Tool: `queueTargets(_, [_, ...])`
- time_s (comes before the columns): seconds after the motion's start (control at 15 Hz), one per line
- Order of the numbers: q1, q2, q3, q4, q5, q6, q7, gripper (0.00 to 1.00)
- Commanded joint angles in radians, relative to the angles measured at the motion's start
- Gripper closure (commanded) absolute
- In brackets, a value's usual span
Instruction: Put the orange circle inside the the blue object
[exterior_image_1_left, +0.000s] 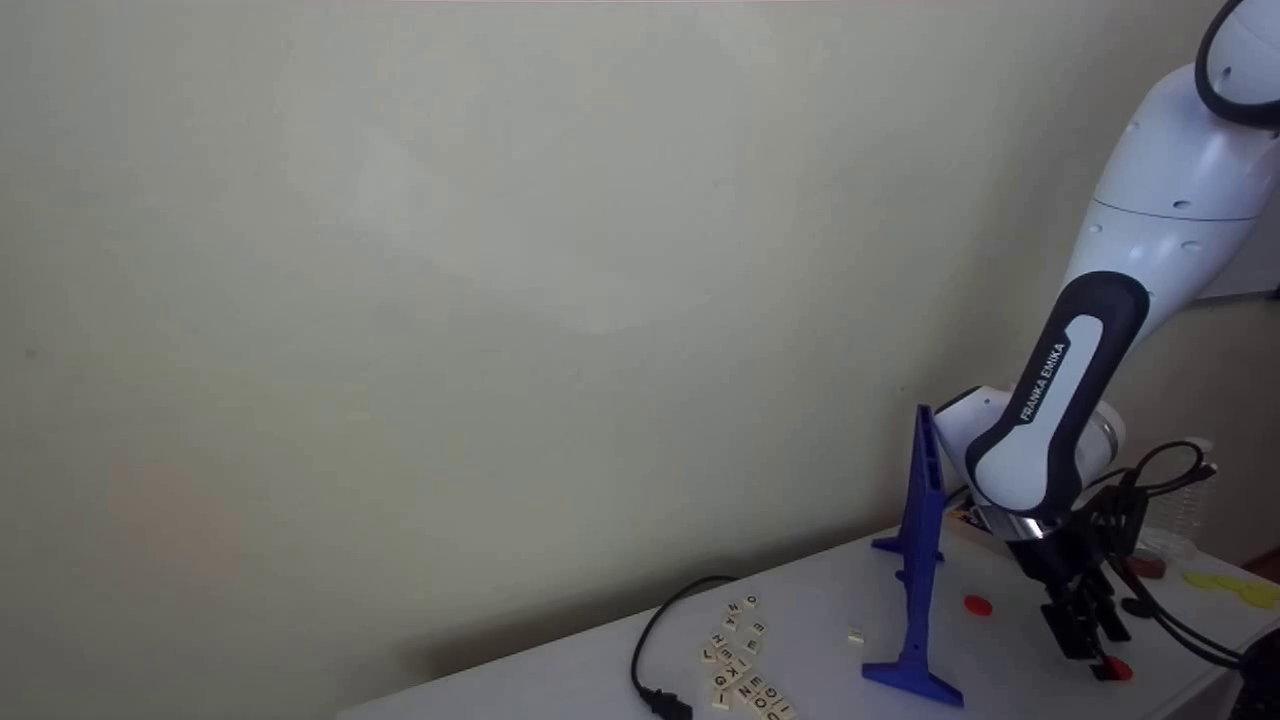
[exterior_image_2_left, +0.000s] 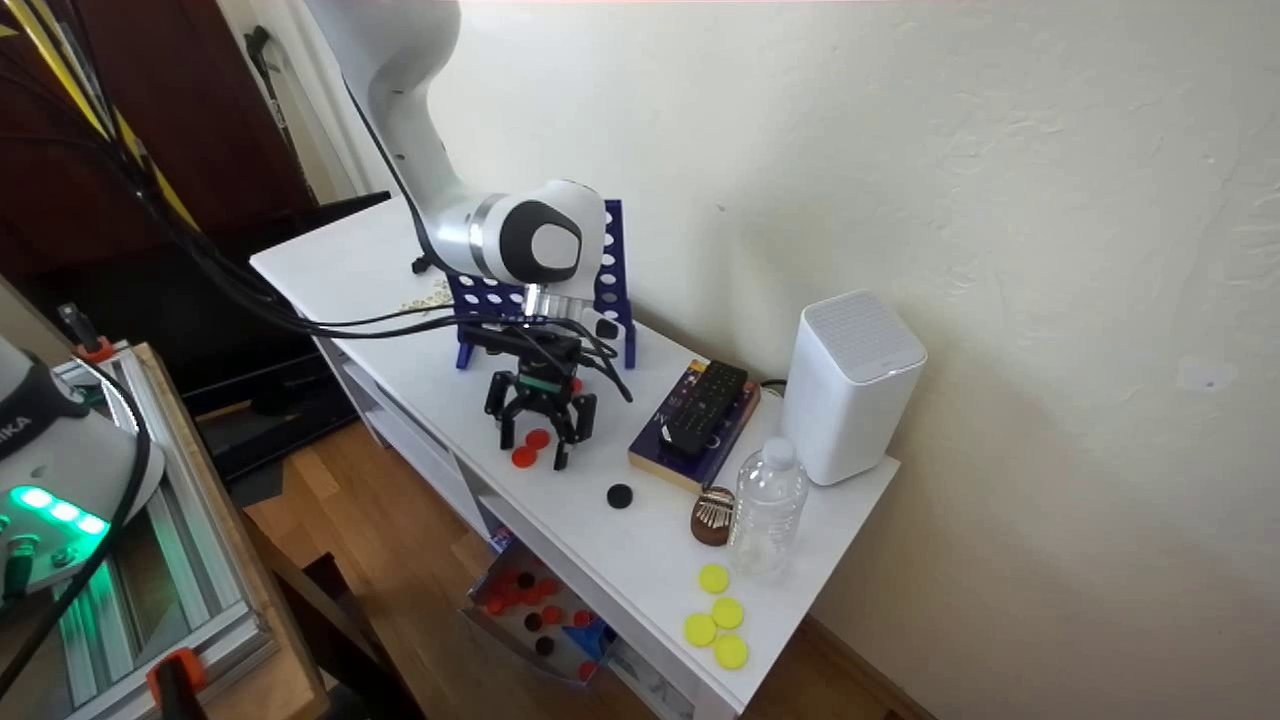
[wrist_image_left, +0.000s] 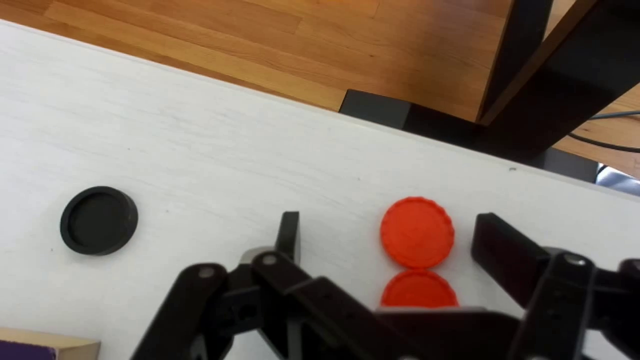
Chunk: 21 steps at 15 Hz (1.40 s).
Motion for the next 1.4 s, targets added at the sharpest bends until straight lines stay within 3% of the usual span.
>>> queueTargets(0.0, [0.018, 0.031, -0.002, 0.02, 0.005, -0.018, -0.005, 0.02])
queueTargets(0.33, [0.01, 0.035, -0.002, 0.019, 0.011, -0.015, -0.009, 0.0])
queueTargets(0.47, [0.007, 0.034, -0.002, 0.019, 0.013, -0.013, -0.011, 0.26])
queueTargets(1.0, [0.012, 0.038, -0.013, 0.029, 0.003, -0.041, -0.005, 0.81])
queueTargets(1.33, [0.013, 0.039, -0.015, 0.028, -0.001, -0.052, -0.002, 0.83])
